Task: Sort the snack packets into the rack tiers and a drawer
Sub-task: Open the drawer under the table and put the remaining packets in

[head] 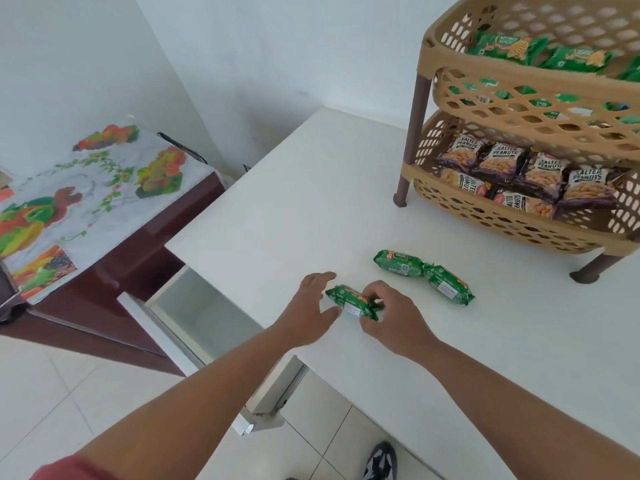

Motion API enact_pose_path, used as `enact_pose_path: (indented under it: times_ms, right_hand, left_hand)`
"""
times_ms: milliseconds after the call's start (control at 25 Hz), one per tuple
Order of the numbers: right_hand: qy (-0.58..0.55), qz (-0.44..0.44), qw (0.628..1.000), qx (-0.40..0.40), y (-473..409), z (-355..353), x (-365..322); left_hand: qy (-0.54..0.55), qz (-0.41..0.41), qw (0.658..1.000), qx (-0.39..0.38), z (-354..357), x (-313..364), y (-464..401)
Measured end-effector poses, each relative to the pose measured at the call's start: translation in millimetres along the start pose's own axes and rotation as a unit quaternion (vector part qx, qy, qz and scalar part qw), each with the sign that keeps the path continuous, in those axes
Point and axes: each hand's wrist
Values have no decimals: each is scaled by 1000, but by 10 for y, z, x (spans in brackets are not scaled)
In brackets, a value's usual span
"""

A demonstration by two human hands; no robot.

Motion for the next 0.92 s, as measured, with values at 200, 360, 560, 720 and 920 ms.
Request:
enact_pose_path:
  times_ms: [200,360,560,720,920]
  right_hand:
    - [-154,36,986,-56,-168,340,-396]
    - [-227,88,962,-122,-254,744,-744]
    - [-167,35,966,-195,-263,1377,-1040]
    - [-47,20,984,-172,-366,1962,-1124]
    - [58,74,989,-117,-738,2617,-1089]
  left_hand:
    - [-122,-124,982,69,-416,-732,757]
    - [-227,-246,942,35,-745,-1404,1334]
    - [-294,-256,921,-25,-1088,-2085,1587]
    - [-331,-187,925,-26,-1394,-2589,1481]
    - [-357,-68,930,-56,-1876,-3054,989]
Point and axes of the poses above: each hand's wrist, its own y-axis away from the middle knuckle, its own z-axis out of the palm, x = y × z, and after that the axes turned 6 degrees about -x, right-handed
